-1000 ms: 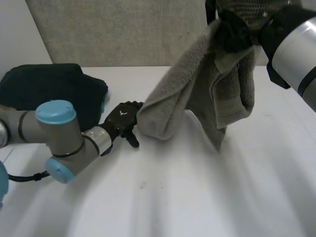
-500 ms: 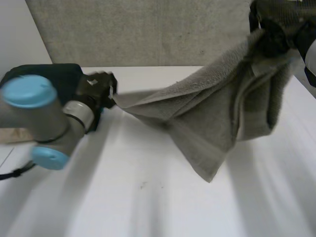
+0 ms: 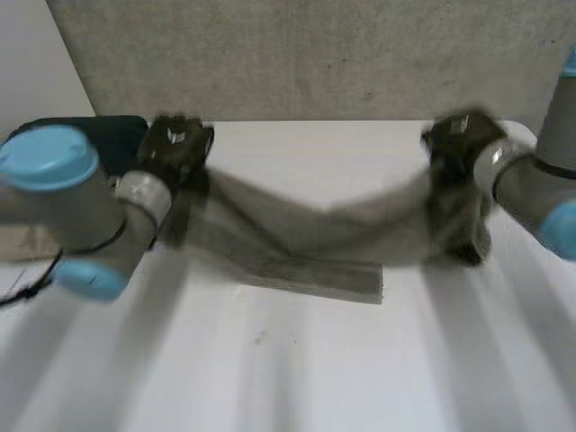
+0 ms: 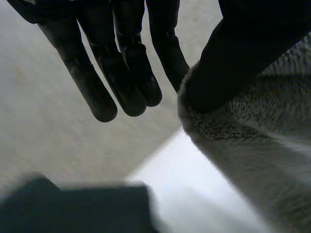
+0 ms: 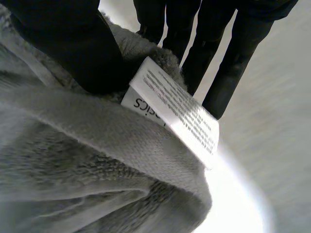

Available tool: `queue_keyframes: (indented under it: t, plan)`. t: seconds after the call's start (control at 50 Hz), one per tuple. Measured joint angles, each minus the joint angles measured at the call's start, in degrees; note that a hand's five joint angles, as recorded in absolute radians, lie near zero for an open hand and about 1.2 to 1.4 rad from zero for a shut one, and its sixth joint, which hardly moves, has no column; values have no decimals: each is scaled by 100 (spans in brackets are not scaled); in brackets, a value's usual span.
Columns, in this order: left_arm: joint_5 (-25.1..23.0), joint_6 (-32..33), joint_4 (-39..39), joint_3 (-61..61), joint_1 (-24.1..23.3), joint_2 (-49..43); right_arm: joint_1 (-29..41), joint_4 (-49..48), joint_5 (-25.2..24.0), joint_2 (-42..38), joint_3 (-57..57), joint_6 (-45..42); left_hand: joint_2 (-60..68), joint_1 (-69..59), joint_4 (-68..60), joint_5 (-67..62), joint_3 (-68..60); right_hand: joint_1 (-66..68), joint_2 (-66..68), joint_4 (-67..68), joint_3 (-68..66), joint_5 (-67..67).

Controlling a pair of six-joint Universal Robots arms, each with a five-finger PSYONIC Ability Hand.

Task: Fold the laundry.

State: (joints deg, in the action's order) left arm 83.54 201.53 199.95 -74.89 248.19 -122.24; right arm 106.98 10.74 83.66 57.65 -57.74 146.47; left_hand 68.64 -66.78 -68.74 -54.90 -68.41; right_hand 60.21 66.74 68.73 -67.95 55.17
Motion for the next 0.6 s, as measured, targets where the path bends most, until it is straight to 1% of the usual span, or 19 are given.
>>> queue_keyframes:
  t: [0.06,0.1,0.12,0.16,0.22,0.28,0.38,0.4,0.42,0.44,0.5,0.54,0.56,0.58,0.6]
  plan:
    - [293,394,83,1068,-99,-484,13,-1521,177,-58,256,229,0,0,0,0,-1,0,19,0,0,0]
    - [421,436,382,1897,-160,-586,20,-2875,336,-20,362,401,0,0,-1,0,-1,0,43,1,0,0]
    - [440,404,503,2095,-176,-568,26,-3290,380,10,377,452,0,0,-1,0,-1,0,43,2,0,0]
    - [462,282,790,2381,-210,-426,33,-3882,410,76,382,531,0,0,-1,0,-1,0,43,2,0,0]
    - [454,84,1101,2306,-257,-51,34,-4066,299,153,361,602,0,0,-1,0,-1,0,43,2,0,0]
    - [434,-31,1243,1842,-290,342,11,-3678,100,195,350,646,0,0,-1,0,-1,0,43,3,-1,0]
    - [413,-112,1274,383,-329,948,-184,-2063,-375,156,349,724,0,0,-1,0,-1,0,43,5,-27,0]
    - [413,-111,1263,233,-333,978,-221,-1847,-421,133,348,728,0,0,-1,0,-1,0,43,5,-27,0]
    - [413,-108,1238,-79,-341,1025,-296,-1429,-507,71,346,733,0,0,-1,0,-1,0,43,6,-28,0]
    - [414,-104,1215,-322,-349,1049,-313,-1342,-523,57,346,733,0,0,-1,0,-1,0,43,6,-28,0]
    - [415,-82,1139,-899,-388,1047,-492,-321,-669,-187,338,702,0,0,-1,0,-1,0,43,6,-28,0]
    - [416,-69,1093,-1152,-424,1005,-560,144,-710,-333,339,654,0,0,-1,0,-1,0,43,6,-28,0]
    - [416,-69,1093,-1152,-424,1005,-560,144,-710,-333,339,654,0,0,-1,0,-1,0,43,6,-28,0]
    - [417,-56,1027,-1410,-488,892,-619,639,-732,-527,339,561,0,0,-1,0,-1,0,43,6,-28,0]
    - [417,-52,998,-1488,-520,839,-639,840,-730,-618,343,504,0,0,-1,0,-1,0,43,6,-28,0]
